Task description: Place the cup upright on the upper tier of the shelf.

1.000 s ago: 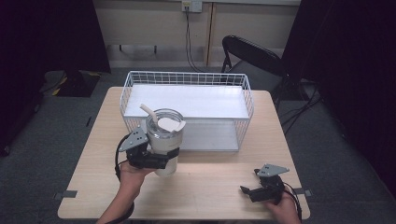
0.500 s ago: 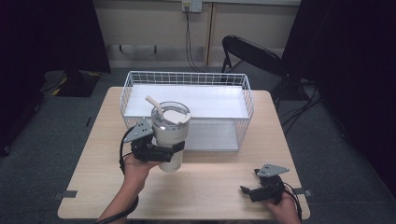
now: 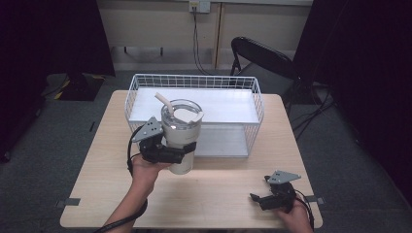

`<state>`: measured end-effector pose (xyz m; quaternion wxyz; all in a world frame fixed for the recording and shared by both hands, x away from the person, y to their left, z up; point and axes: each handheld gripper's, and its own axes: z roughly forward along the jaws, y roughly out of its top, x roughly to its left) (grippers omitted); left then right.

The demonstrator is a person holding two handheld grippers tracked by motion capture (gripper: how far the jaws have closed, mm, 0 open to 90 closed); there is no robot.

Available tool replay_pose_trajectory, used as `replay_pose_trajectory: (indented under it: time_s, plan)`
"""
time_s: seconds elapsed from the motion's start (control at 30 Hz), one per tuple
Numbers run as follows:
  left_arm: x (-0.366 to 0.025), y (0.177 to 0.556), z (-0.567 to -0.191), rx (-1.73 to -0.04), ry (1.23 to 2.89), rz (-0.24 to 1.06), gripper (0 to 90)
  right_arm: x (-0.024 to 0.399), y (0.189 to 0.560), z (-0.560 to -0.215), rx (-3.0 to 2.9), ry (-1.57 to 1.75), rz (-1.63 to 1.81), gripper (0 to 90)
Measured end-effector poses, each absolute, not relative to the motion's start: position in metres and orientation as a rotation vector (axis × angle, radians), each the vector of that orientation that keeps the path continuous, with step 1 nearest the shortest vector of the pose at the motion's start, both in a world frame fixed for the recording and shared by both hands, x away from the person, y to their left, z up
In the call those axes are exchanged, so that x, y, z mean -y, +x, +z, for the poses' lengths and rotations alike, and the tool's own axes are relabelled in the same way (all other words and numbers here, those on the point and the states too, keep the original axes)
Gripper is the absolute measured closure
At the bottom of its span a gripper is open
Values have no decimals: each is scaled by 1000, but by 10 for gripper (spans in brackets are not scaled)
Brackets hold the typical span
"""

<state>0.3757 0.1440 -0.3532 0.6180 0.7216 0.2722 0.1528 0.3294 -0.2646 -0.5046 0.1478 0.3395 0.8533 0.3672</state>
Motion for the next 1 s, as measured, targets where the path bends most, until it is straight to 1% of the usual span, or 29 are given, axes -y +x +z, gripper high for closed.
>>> replay_pose_trajectory:
  time_s: [1.0]
  plan:
    - [-139,384,-314,-608,1664,328,96,265,329,-505,-2454,977,1056,89]
